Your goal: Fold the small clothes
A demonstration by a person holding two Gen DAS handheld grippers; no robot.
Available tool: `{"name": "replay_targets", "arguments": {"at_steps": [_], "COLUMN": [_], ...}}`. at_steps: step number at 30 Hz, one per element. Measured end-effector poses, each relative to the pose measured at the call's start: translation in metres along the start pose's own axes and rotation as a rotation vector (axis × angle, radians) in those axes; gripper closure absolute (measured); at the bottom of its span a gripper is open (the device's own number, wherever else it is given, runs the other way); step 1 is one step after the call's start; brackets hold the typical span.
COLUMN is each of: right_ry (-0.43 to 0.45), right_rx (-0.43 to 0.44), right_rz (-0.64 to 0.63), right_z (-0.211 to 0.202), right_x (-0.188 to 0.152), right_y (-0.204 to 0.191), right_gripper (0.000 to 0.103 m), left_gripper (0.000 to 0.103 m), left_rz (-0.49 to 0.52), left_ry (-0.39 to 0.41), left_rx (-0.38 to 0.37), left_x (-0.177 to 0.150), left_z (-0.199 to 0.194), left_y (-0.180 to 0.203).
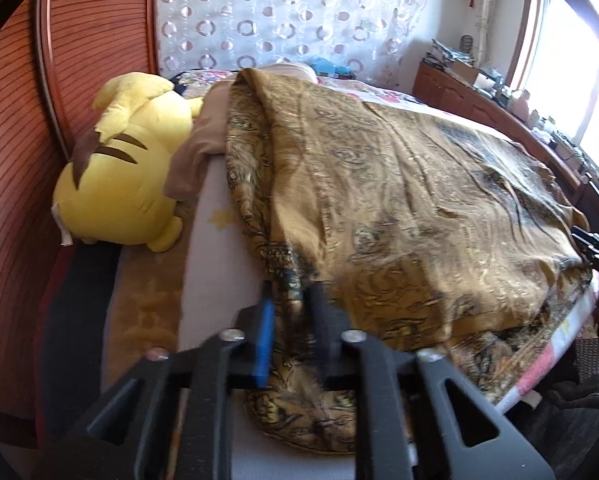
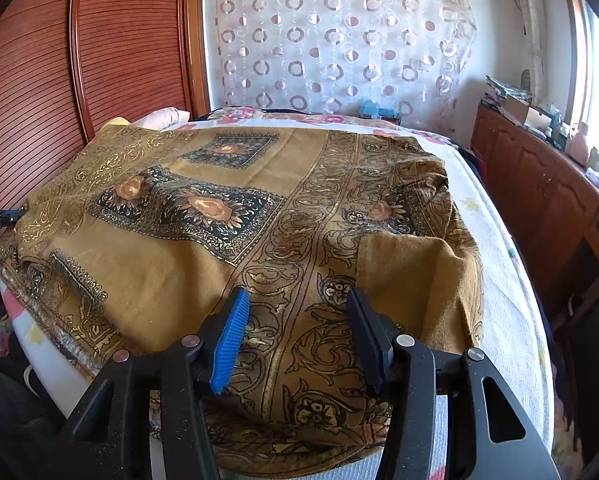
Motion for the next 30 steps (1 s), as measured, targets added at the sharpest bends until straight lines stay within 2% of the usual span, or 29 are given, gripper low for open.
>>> {"name": "replay_targets", "arguments": {"at_steps": [6, 11, 24, 27, 30], "right_ry": [0.000, 0.002, -0.001, -0.011, 0.001], "right_rx": [0.000, 0.003, 0.008, 0.048, 0.063], "right_rz": [-0.003, -0.001, -0.001, 0.032, 0.074], "right_z": [0.000, 0.000, -0.001, -0.004, -0.013], "right_x": [0.000, 0.000, 0.001, 0.003, 0.008], "right_y": [0.001, 0.001, 0.002, 0.006, 0.014], "right_gripper": [0.050, 0.050, 0.050, 0.050, 0.050], "left_gripper": [0.095, 0.095, 0.096, 0.096, 0.096], "left_rz": [0.082, 0.173, 0.235, 0.254, 0.266], "left_ry": [0.101, 0.177, 0.246, 0.259, 0.258], "left_rx": [-0.002, -0.059, -0.189, -0.218, -0.288], "left_x": [0.026, 0.056, 0.093, 0.103, 0.116], "left_z": [-0.024, -0.042, -0.048, -0.052, -0.054], "left_y": [0.042, 0.098, 0.174, 0.192, 0.215]}}
Point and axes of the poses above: each gripper's, at about its wrist camera, not at the fingertips, and z roughly the way its jaws point, y to its right, x to its top, the point moved 9 cm from there along z, roughly the way its jaws point, and after that the axes turned 2 degrees about -y, right-handed, at the moved point
